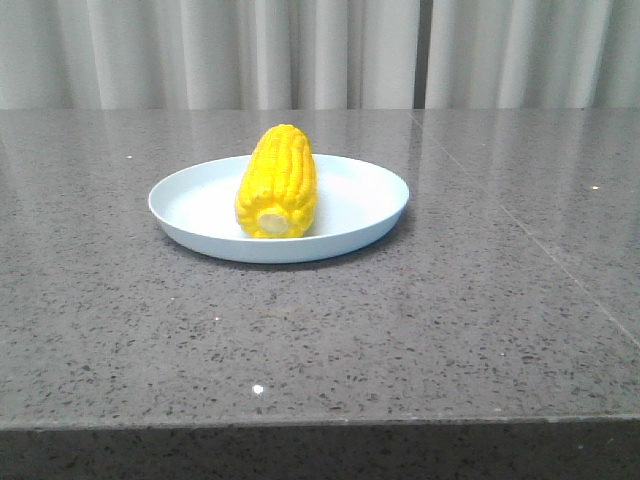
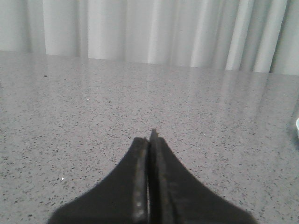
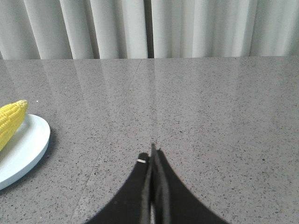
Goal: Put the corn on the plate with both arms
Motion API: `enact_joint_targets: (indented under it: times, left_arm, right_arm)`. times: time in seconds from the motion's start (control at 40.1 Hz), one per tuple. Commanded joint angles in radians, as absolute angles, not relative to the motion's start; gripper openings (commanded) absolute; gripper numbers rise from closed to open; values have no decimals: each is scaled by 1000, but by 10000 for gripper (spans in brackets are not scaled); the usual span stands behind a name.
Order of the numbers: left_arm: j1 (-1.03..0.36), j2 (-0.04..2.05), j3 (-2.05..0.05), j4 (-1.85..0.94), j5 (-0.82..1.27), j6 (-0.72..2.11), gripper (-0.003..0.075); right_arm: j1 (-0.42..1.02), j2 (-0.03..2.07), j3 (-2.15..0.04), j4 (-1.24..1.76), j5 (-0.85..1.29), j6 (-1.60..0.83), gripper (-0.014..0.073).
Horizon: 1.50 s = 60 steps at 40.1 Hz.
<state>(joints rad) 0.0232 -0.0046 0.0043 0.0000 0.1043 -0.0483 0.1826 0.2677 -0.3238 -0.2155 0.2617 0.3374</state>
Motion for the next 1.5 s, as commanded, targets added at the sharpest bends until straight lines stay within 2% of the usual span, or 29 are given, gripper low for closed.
enact_joint_targets:
  times: [0.0, 0.225, 0.449, 0.724, 0.999, 1.473]
  left_arm:
    - [25, -25, 9, -6, 23, -50, -20]
    - [25, -25, 9, -6, 23, -50, -20]
    - [25, -25, 9, -6, 23, -50, -20]
    - [25, -25, 9, -6, 23, -50, -20]
    - [25, -25, 9, -6, 23, -50, -20]
    - [25, -25, 9, -6, 23, -50, -20]
  right_arm:
    - [179, 276, -353, -233, 177, 331, -68]
    - [179, 276, -315, -229, 159, 303, -68]
    - [102, 267, -175, 22, -13, 0, -68]
    - [23, 117, 5, 64, 0, -10, -68]
    - [11, -28, 22, 76, 95, -10, -68]
    - [11, -26, 22, 76, 83, -10, -68]
